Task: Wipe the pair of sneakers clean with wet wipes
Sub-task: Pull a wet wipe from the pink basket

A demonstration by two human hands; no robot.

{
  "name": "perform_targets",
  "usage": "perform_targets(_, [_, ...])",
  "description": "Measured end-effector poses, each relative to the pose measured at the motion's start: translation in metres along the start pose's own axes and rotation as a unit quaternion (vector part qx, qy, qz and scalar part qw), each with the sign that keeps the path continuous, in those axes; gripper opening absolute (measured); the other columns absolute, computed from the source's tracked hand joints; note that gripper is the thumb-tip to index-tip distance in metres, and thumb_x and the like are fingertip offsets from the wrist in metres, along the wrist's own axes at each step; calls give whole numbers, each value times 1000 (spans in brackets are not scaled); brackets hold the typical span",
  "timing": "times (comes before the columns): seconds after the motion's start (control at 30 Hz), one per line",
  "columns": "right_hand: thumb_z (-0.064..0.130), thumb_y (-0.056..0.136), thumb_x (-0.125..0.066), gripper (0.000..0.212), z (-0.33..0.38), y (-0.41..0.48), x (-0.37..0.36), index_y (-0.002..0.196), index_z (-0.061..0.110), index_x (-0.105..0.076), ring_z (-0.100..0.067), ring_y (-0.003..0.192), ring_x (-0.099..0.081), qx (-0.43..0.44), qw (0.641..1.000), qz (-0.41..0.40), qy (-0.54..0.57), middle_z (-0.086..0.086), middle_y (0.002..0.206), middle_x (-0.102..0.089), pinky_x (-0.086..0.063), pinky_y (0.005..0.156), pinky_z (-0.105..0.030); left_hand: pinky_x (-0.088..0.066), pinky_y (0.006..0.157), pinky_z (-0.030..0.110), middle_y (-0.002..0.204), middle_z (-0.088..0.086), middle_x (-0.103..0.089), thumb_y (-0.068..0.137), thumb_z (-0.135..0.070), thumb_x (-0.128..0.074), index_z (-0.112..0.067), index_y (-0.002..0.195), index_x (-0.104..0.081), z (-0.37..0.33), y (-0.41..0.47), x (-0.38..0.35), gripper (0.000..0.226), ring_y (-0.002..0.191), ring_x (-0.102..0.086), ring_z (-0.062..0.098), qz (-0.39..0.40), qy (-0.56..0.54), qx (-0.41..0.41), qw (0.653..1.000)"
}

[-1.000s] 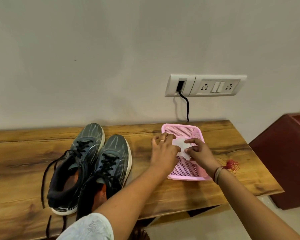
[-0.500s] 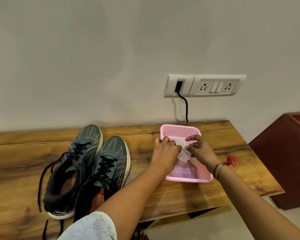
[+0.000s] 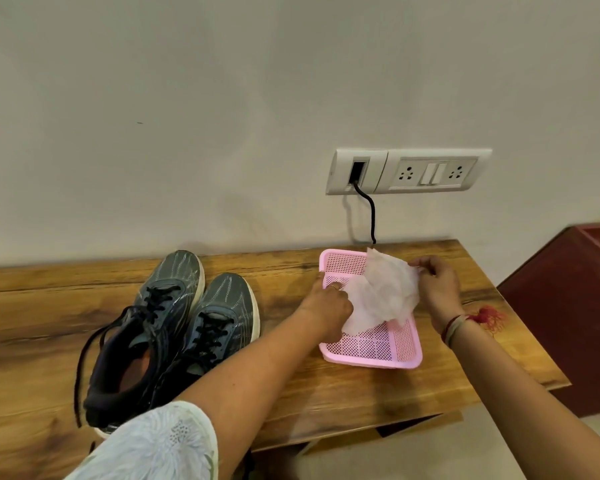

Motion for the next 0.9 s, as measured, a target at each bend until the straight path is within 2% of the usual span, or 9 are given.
perform_targets(0.17, [1, 93, -37, 24, 3, 7, 12, 93, 12, -59, -17, 78, -54, -32, 995, -27, 93, 1, 84, -58, -47, 65, -28, -2, 114, 60, 145, 13, -40, 90, -31, -58, -13, 135, -49, 2, 1, -9, 49, 145, -16, 31, 41, 15, 17, 999])
perform_targets(0.33, [0, 94, -36, 22, 6, 11, 24, 99, 10, -55, -14, 71, -52, -35, 986, -39, 160, 0, 84, -55, -43, 57, -24, -5, 112, 65, 150, 15, -35, 91, -28, -59, -10, 137, -45, -1, -2, -8, 51, 146, -11, 32, 80, -27, 31, 996])
perform_targets(0.47, [1, 94, -37, 29, 5, 18, 32, 89, 20, -58, -22, 88, -52, -38, 979, -61, 191, -3, 93, -54, -49, 75, -33, -6, 114, 63, 144, 13, -42, 92, -29, -58, -12, 136, -44, -1, -3, -7, 49, 144, -20, 32, 80, -72, 41, 993])
perform_targets(0.67, [-5, 92, -34, 39, 19, 22, 44, 84, 23, -60, -22, 97, -49, -34, 969, -69, 234, -1, 98, -53, -46, 77, -31, 0, 111, 67, 136, 13, -49, 92, -22, -53, -11, 140, -32, 4, -2, -1, 54, 138, -28, 32, 39, -141, 71, 987])
perform_targets(0.77, [-1, 95, -35, 37, 28, 20, 42, 87, 25, -60, -22, 99, -48, -18, 974, -37, 224, 2, 97, -52, -45, 75, -32, -8, 115, 56, 124, 9, -57, 90, -16, -50, -16, 127, -50, 12, -6, 23, 37, 128, -41, 26, -94, -187, 93, 973])
perform_targets(0.8, [1, 95, -36, 36, 32, 18, 41, 88, 26, -61, -22, 100, -47, -4, 979, -28, 202, 3, 98, -53, -44, 76, -32, -19, 113, 46, 118, 5, -60, 89, -16, -50, -18, 120, -56, 17, -9, 33, 32, 121, -48, 23, -161, -246, 110, 950])
perform_targets(0.83, [2, 96, -37, 35, 37, 15, 39, 89, 27, -61, -20, 100, -48, 17, 985, -19, 171, 5, 98, -54, -43, 77, -33, -32, 106, 36, 112, 2, -64, 88, -15, -51, -18, 113, -61, 24, -15, 41, 26, 111, -54, 19, -222, -344, 138, 902])
perform_targets(0.87, [3, 96, -38, 33, 43, 11, 35, 91, 26, -61, -18, 99, -48, 45, 989, -5, 139, 6, 98, -55, -43, 79, -32, -41, 94, 29, 107, 0, -67, 88, -14, -53, -17, 105, -65, 33, -22, 42, 21, 101, -58, 16, -260, -479, 175, 820])
perform_targets(0.9, [3, 95, -39, 30, 49, 5, 30, 94, 24, -61, -16, 96, -50, 74, 991, 15, 112, 7, 98, -56, -43, 80, -30, -46, 84, 25, 101, 0, -68, 89, -12, -54, -16, 98, -66, 36, -25, 36, 16, 94, -60, 15, -256, -629, 205, 705])
Point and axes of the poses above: each hand's wrist, its own y-axis towards the middle knuckle, its own x-axis out of the back of the hand, z = x × y, the point moved 9 cm from there along y, towards the middle knuckle
